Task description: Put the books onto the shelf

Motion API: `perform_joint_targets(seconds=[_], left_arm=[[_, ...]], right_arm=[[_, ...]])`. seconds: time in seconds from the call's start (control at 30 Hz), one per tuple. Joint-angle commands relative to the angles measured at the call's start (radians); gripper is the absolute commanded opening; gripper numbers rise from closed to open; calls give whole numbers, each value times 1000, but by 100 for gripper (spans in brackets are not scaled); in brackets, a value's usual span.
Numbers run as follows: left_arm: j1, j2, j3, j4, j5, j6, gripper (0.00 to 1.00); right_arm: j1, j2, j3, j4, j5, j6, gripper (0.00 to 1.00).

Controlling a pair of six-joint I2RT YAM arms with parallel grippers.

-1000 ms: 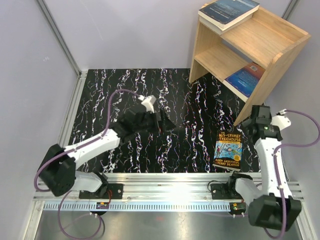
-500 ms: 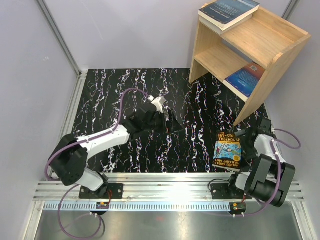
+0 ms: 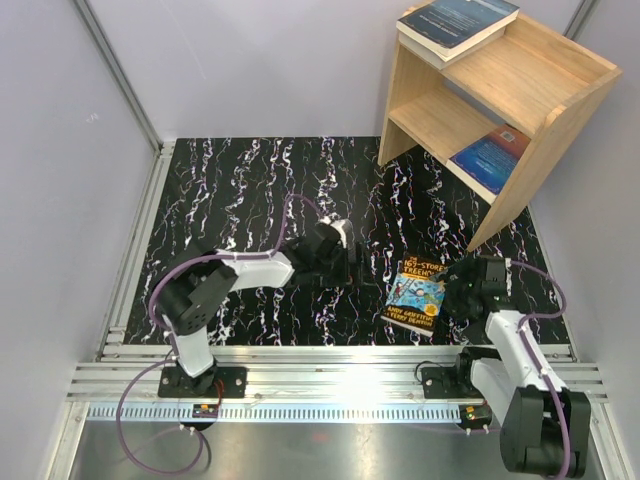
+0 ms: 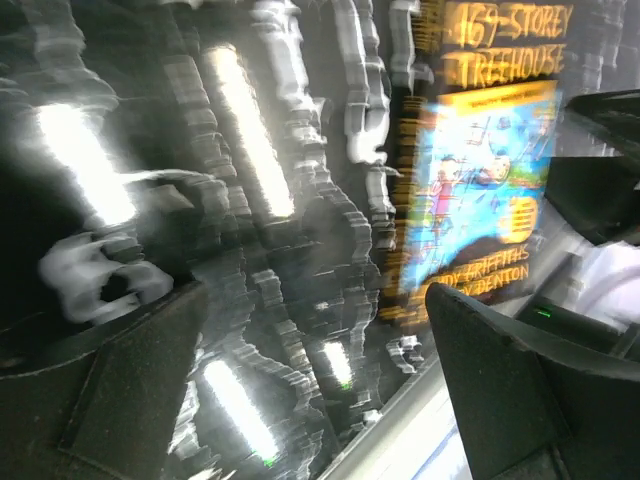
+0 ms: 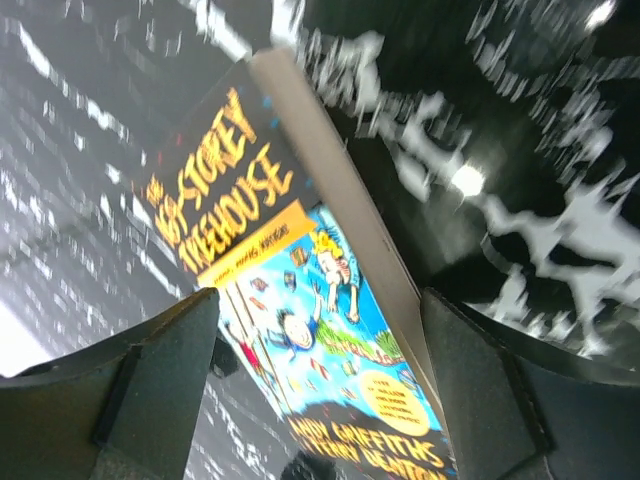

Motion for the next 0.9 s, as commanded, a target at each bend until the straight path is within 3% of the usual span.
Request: perform_joint_targets(seconds=[0.0, 0.2, 0.57, 0.87], left_arm=[[-44, 71, 60, 75, 8, -24, 98], [-77, 174, 108, 100, 8, -53, 97], [-116, 201, 110, 106, 8, -60, 97], [-116, 198, 114, 110, 16, -64, 97]], right_arm=[[57, -79, -33, -22, -29, 92, 87], [154, -159, -110, 39, -55, 149, 78], [221, -286, -94, 117, -72, 217, 56], [298, -231, -146, 231, -40, 250, 45]])
